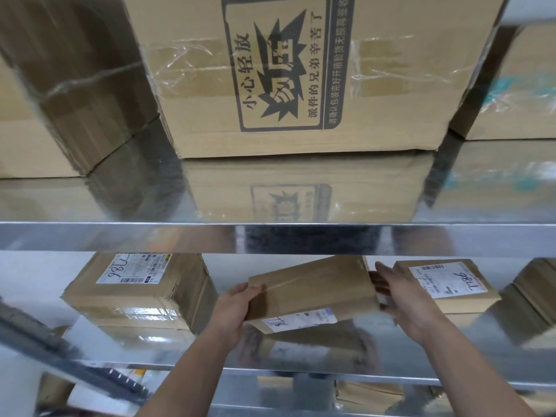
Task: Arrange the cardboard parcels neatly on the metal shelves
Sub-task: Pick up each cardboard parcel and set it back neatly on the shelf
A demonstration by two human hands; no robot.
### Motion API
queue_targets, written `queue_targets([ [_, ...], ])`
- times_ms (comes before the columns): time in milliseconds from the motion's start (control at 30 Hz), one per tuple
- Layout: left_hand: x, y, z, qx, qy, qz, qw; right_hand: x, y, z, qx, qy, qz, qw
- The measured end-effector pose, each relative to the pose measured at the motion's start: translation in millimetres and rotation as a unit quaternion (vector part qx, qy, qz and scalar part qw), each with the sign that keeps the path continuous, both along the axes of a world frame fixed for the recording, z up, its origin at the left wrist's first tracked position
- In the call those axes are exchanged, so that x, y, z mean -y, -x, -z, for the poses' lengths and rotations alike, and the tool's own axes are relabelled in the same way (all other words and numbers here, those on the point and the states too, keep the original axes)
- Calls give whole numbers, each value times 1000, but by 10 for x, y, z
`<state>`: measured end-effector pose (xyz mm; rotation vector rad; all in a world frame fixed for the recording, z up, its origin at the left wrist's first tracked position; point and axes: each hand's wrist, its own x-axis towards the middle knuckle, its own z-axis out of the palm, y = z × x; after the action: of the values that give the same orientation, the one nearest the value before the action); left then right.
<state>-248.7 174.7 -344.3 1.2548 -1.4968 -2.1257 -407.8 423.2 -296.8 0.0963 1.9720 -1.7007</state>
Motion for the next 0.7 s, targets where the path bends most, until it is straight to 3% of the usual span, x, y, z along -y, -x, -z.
queue_targets([
  [300, 113, 78, 90, 99, 122, 54, 986, 79, -95, 85, 10, -111, -135, 985],
  [700, 81, 207, 121, 204, 195, 125, 951, 214, 46, 567, -8, -185, -136, 973],
])
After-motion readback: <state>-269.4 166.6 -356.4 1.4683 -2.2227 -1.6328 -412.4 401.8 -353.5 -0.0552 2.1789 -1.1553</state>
